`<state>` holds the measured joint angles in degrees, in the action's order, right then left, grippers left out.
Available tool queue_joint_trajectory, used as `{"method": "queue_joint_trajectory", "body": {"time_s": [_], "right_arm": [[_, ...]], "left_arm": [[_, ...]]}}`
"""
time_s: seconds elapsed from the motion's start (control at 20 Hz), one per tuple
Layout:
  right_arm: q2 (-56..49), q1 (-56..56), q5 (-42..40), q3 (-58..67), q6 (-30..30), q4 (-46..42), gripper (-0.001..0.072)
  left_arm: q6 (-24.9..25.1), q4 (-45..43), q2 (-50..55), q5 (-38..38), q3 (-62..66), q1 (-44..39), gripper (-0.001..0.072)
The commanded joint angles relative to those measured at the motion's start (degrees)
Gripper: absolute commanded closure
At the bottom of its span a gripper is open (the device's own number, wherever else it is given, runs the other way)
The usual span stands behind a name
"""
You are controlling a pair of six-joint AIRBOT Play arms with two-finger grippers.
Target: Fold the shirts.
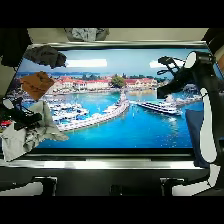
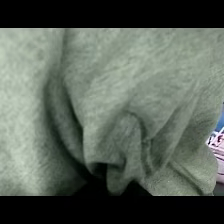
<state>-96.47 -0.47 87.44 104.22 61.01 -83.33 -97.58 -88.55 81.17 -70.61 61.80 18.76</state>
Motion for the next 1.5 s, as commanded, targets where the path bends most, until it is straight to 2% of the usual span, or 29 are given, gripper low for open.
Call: {"method": "queue_joint_trajectory", "body": {"time_s": [0.0, 0.05, 0.15, 0.25, 0.35, 0.45, 0.5, 0.6, 0.75, 0.9, 1.0, 1.05, 1.1, 1.15, 1.25, 1.4, 1.45], "right_arm": [[0.04, 0.02, 1.25, 0.02, -0.24, 0.22, 0.0024], [0.28, 0.0, 0.92, 0.07, -0.22, 0.2, 0.0046], [2.1, -0.04, -2.97, 0.07, -0.44, -1.14, 0.0038], [6.12, -0.04, -6.36, 0.76, -0.35, -5.33, 0.0015], [10.8, -0.04, -6.91, 2.8, 0.76, -10.43, 0.001], [15.98, -0.04, -7.17, 4.02, 2.62, -13.6, 0.0009], [18.69, -0.04, -7.56, 4.02, 2.69, -14.23, 0.0009], [23.43, -0.04, -7.08, 4.02, 2.69, -15.04, 0.001], [28.83, -0.04, -4.52, 4.02, 2.69, -15.54, 0.001], [31.34, -0.04, -0.76, 4.02, 2.67, -15.52, 0.001], [31.32, -0.04, 2.62, 3.89, 2.64, -15.54, 0.001], [31.19, -0.04, 3.98, 3.58, 2.67, -15.5, 0.001], [30.91, -0.04, 4.68, 3.34, 2.64, -15.5, 0.001], [30.45, -0.04, 5.07, 3.02, 2.67, -15.47, 0.001], [28.89, -0.04, 5.22, 1.53, 2.64, -14.34, 0.0011], [25.51, -0.04, 5.05, -4.63, 1.09, -9.07, 0.001], [24.0, -0.04, 5.18, -8.04, 0.22, -5.75, 0.001]], "left_arm": [[3.76, 0.33, 0.09, 0.66, -0.02, 0.11, 0.0676], [6.1, 2.64, -0.44, 0.31, 1.2, 0.04, 0.0676], [11.61, 9.64, -3.89, 1.84, 6.14, -1.07, 0.0676], [13.81, 16.55, -10.36, 6.23, 13.09, -4.72, 0.0677], [14.51, 25.46, -17.07, 10.56, 19.19, -11.76, 0.0676], [14.53, 27.56, -21.33, 15.21, 21.88, -22.34, 0.0677], [13.0, 27.54, -22.18, 16.81, 21.86, -28.04, 0.0677], [10.67, 27.5, -21.09, 18.14, 21.66, -38.03, 0.0676], [10.6, 27.52, -14.99, 20.81, 21.66, -49.57, 0.0676], [10.56, 27.61, -3.82, 18.47, 21.66, -57.07, 0.0676], [10.58, 30.71, 4.28, 17.22, 21.68, -61.16, 0.0675], [10.62, 32.92, 7.63, 16.76, 21.7, -62.84, 0.0641], [10.62, 35.36, 10.43, 15.37, 22.14, -63.98, 0.0253], [10.67, 36.96, 11.93, 12.35, 23.23, -64.11, 0.0022], [11.63, 33.05, 10.91, 5.42, 27.3, -60.98, 0.0017], [9.2, 12.48, 4.44, -1.57, 33.75, -49.4, 0.0018], [7.98, 8.15, 2.73, -3.21, 33.86, -44.37, 0.0024]]}}
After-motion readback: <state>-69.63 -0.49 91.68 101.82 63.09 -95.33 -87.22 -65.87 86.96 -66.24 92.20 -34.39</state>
